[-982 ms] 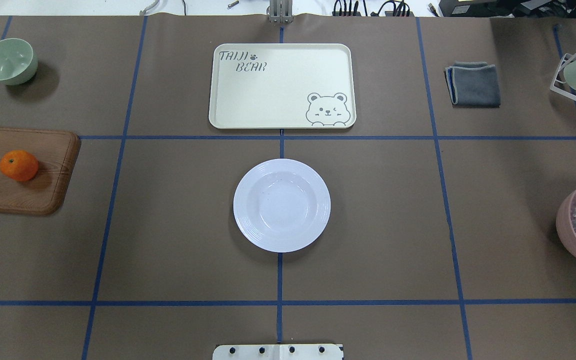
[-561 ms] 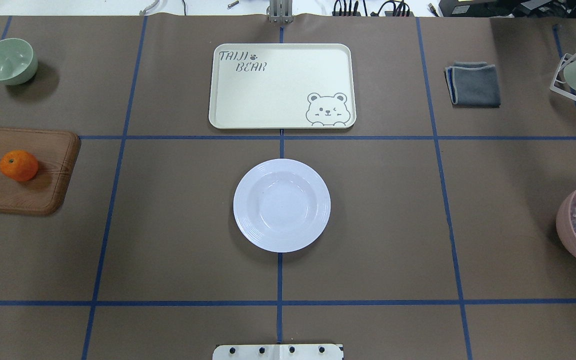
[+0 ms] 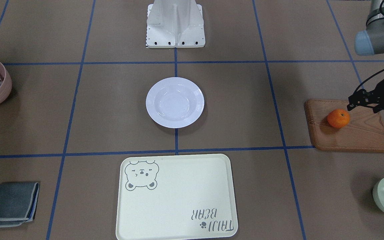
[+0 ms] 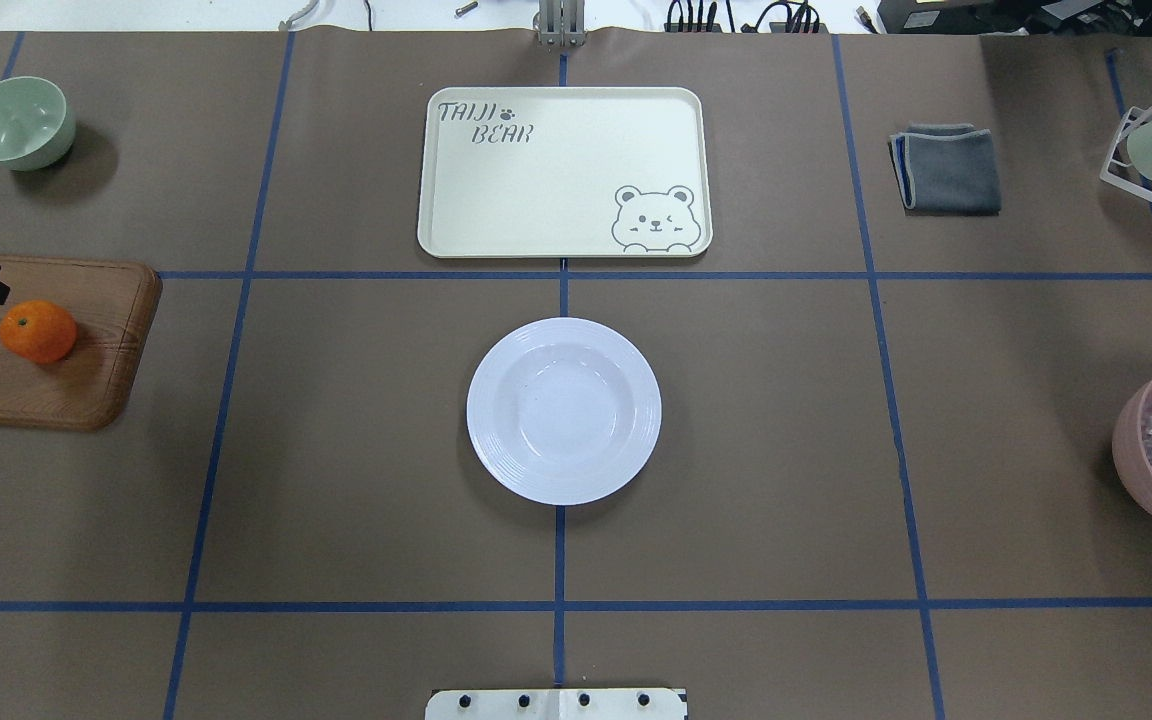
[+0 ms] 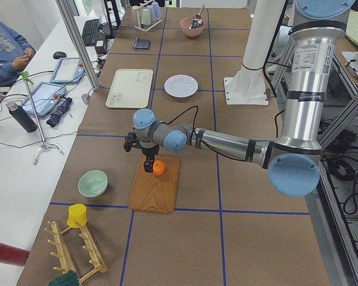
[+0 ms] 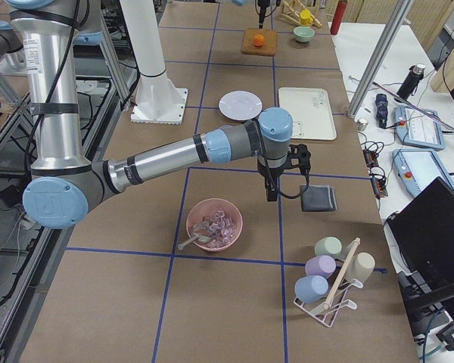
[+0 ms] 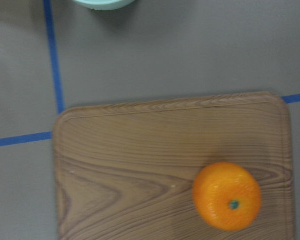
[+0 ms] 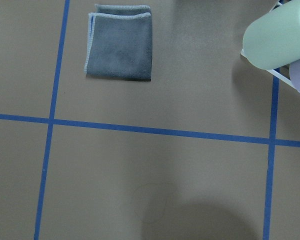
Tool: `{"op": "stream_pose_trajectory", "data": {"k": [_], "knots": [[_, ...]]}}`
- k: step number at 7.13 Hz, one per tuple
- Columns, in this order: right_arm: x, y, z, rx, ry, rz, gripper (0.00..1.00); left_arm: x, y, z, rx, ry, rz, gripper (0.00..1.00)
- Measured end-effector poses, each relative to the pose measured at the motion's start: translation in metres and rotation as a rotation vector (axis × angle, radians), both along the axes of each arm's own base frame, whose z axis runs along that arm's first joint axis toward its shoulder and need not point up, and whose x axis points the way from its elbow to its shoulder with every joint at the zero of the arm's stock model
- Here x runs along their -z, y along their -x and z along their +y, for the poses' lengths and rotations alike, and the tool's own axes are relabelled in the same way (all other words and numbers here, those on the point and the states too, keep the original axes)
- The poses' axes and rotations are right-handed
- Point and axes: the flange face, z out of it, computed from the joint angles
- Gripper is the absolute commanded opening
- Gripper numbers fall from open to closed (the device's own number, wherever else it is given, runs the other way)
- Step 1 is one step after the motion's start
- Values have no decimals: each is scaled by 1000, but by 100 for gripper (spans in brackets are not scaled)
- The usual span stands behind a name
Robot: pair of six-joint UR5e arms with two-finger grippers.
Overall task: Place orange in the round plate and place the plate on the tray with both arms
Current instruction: 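Lower the left gripper onto the orange on the wooden tray and grasp it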
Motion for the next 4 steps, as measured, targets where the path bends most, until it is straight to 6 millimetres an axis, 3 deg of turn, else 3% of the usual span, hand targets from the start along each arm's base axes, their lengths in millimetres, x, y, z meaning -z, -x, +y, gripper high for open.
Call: {"op": "stream_pose_trajectory", "data": {"k": [4], "knots": [[3,9,-1,23,-4,-18,100,-10,-39,-6,-39,3,5,98]]}}
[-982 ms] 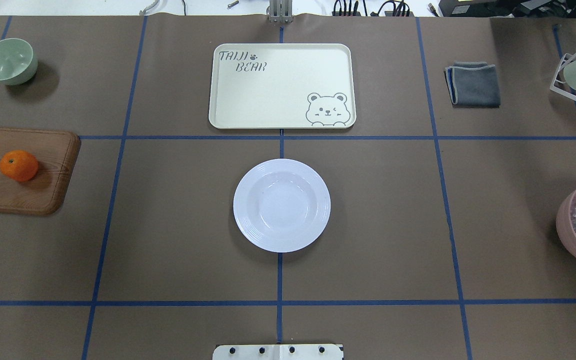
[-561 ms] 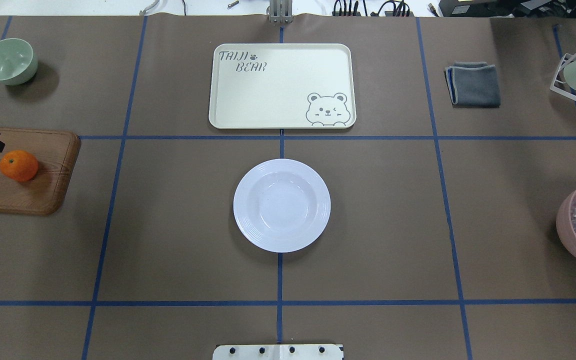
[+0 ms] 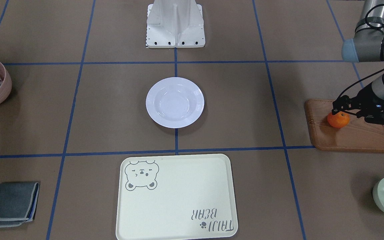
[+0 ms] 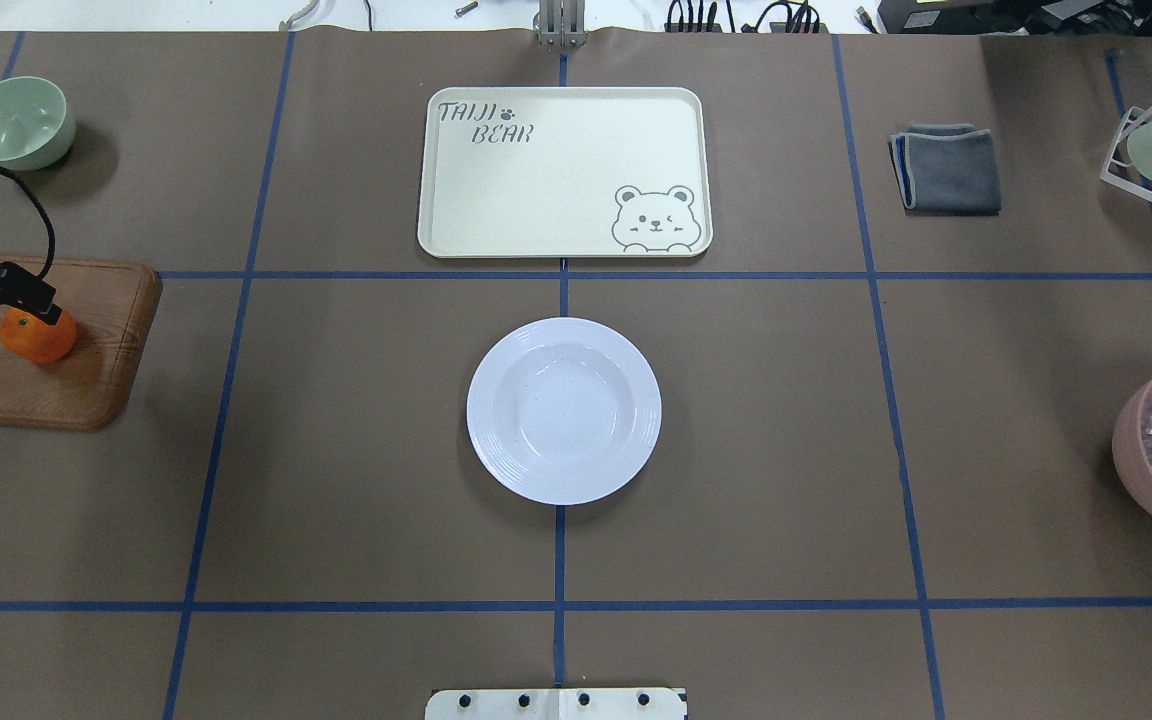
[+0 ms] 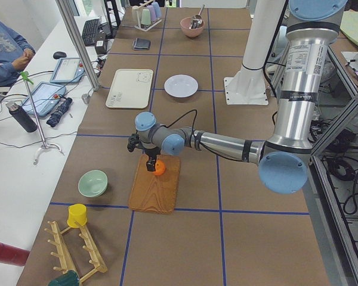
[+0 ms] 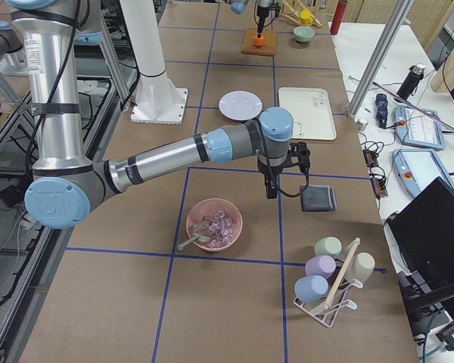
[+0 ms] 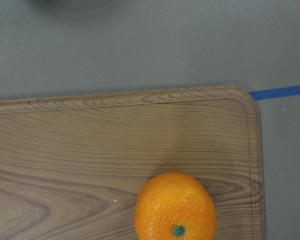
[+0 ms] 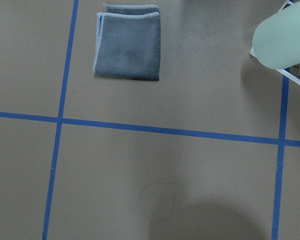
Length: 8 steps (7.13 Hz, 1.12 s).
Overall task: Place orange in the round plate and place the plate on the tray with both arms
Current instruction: 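Lower the left gripper onto the orange on the wooden tray and grasp it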
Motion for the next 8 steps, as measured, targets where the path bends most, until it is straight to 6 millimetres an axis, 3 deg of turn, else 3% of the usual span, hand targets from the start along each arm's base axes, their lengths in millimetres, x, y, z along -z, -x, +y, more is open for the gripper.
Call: {"op": "stream_pose_trajectory", "data": {"k": [8], "knots": [[1,13,-3,21,4,1,100,-26,-27,-2,-40,48,-25,93]]}}
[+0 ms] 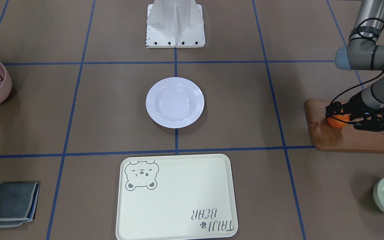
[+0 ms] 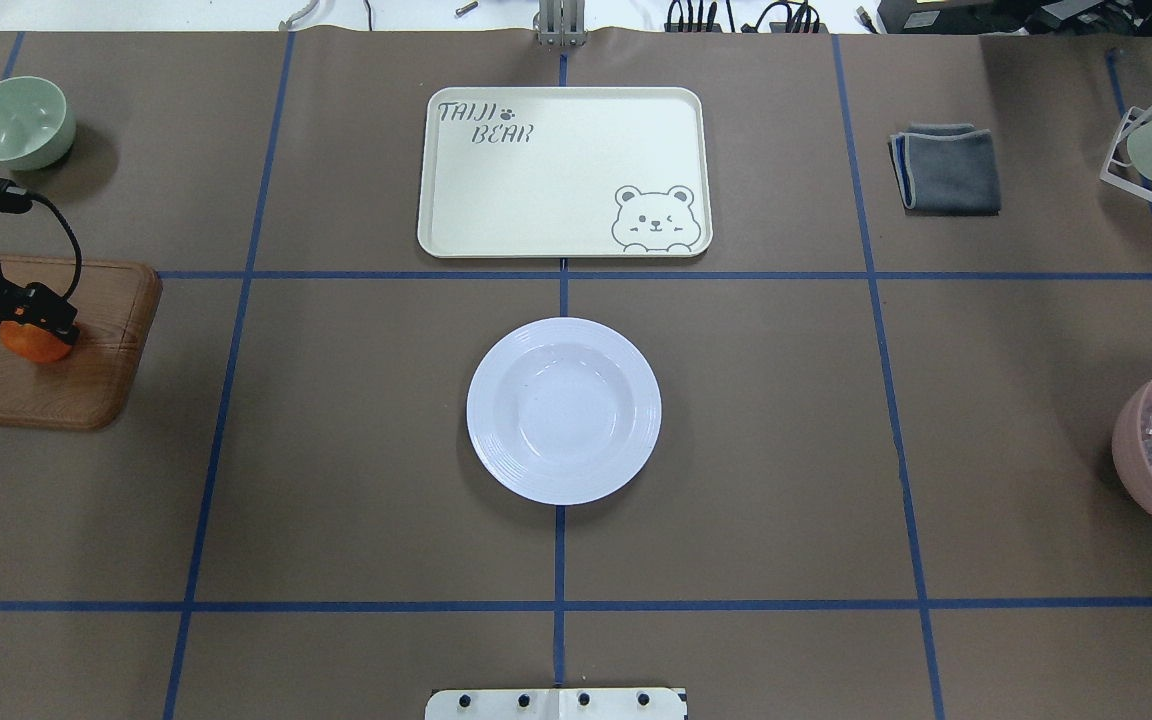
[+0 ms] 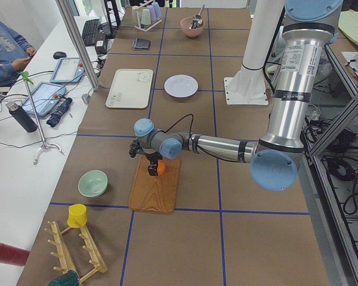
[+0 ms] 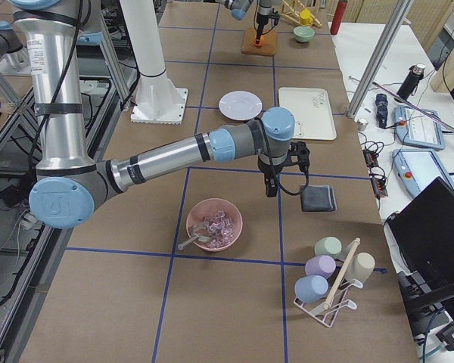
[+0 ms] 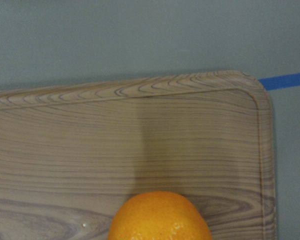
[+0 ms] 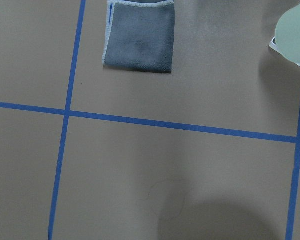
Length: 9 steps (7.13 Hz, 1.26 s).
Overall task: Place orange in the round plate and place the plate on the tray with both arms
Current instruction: 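Lower the left gripper onto the orange on the wooden tray and grasp it, then carry the orange with the left gripper over the white plate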
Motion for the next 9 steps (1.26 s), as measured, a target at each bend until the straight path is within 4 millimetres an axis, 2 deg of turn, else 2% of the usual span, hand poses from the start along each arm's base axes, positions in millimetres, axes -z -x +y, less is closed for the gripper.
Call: {"op": "stream_pose_trajectory", "data": {"k": [2,3,5,6,7,8,9], "knots": [[0,1,0,2,1,0,100,-1,-3,-3,-2,3,-2,93],[0,1,0,2,1,0,100,-3,-4,-4,-3,5,-3,84],[0,1,0,2,0,0,100,-4,-5,-6,-4,6,-4,4],[0,1,-1,2,0,0,100,-3,-5,-6,-3,7,-4,0],[1,1,-1,2,-1,0,100,-1,-6,-6,-3,7,-1,0],[2,2,-1,2,-2,-1,100,8,-7,-7,-5,5,14,0],[2,2,-1,2,-3,-1,100,28,-10,-9,7,18,45,0]]}}
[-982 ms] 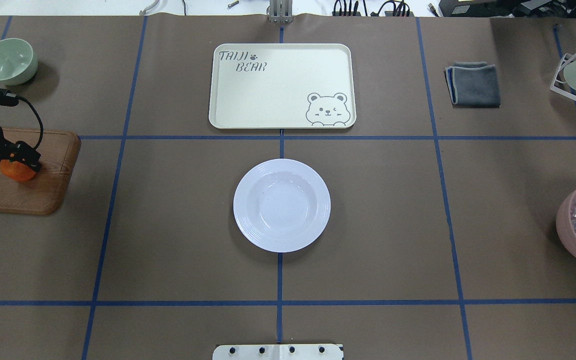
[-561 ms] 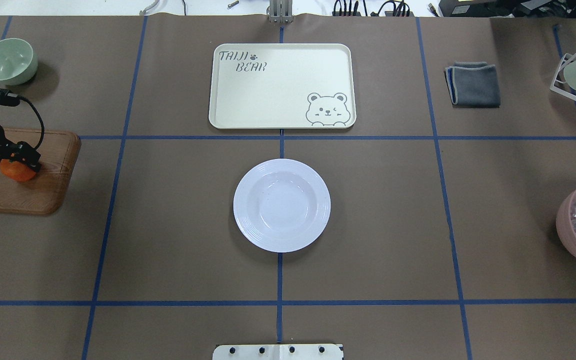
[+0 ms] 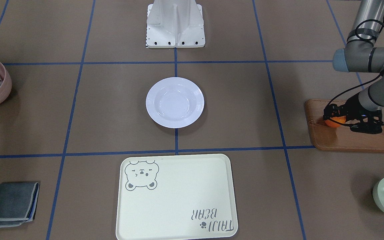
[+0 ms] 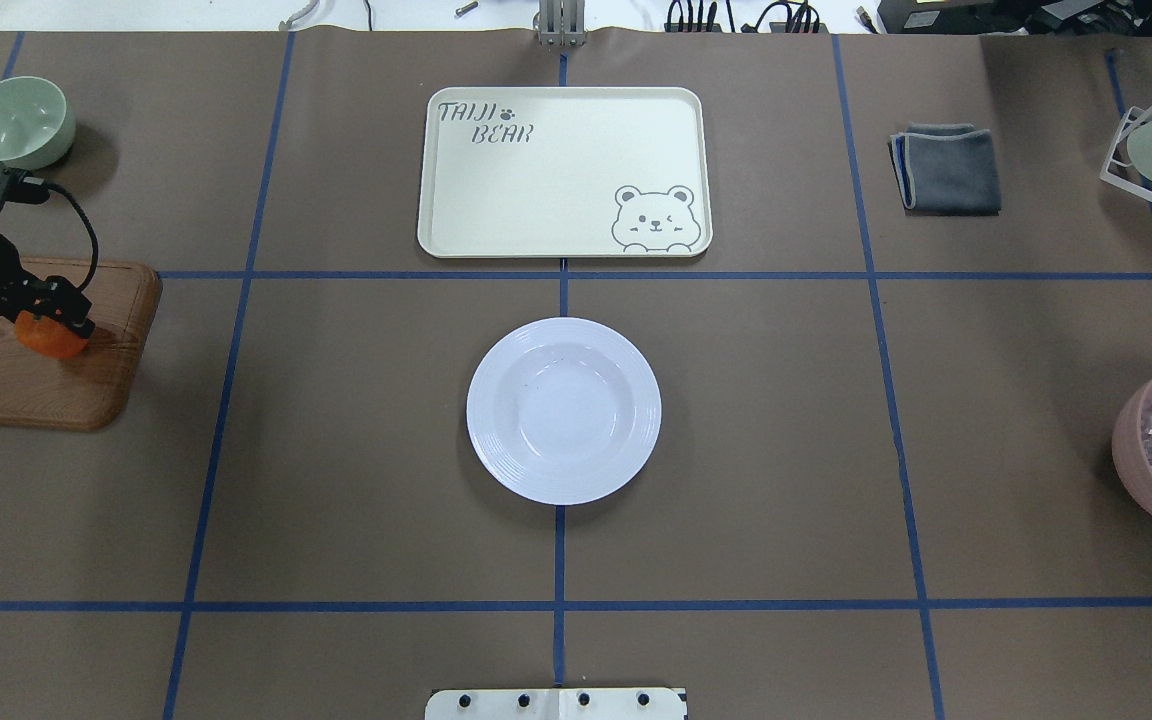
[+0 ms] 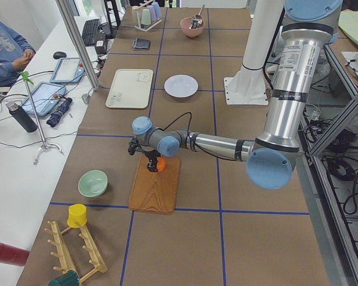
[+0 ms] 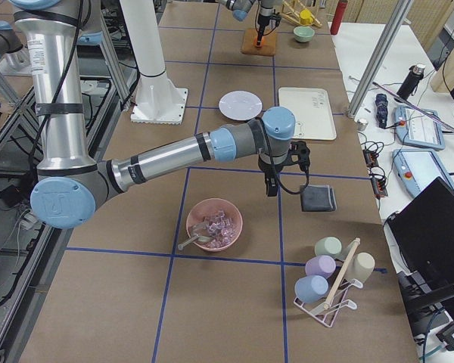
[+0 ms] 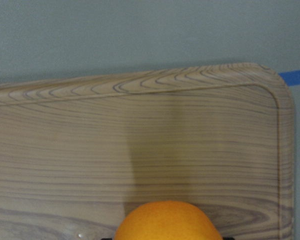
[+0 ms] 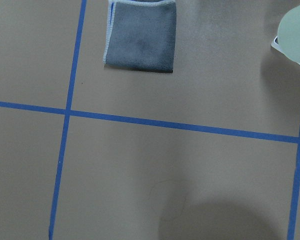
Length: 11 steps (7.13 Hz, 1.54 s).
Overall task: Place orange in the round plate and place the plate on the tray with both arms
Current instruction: 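Carry the orange with the left gripper over the white plate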
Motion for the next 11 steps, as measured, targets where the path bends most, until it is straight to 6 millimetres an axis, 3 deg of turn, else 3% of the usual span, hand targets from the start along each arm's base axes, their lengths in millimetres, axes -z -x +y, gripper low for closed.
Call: {"op": "stream_pose_trajectory", "data": {"k": [2,3,6,7,9,11], "knots": [[1,2,0,4,-2,0,100,71,-20,-14,92,62,70,0],[3,4,-1,7,-6,-1,100,118,-51,-15,125,93,106,0],[14,10,-5,6,-15,-6,100,282,-174,1,183,203,134,0],[18,12,-5,7,-15,-8,100,324,-215,12,201,195,99,0],[27,18,-3,5,-7,-25,100,385,-291,34,217,195,66,0],[40,29,1,-11,43,-63,100,415,-357,69,230,193,37,0]]}}
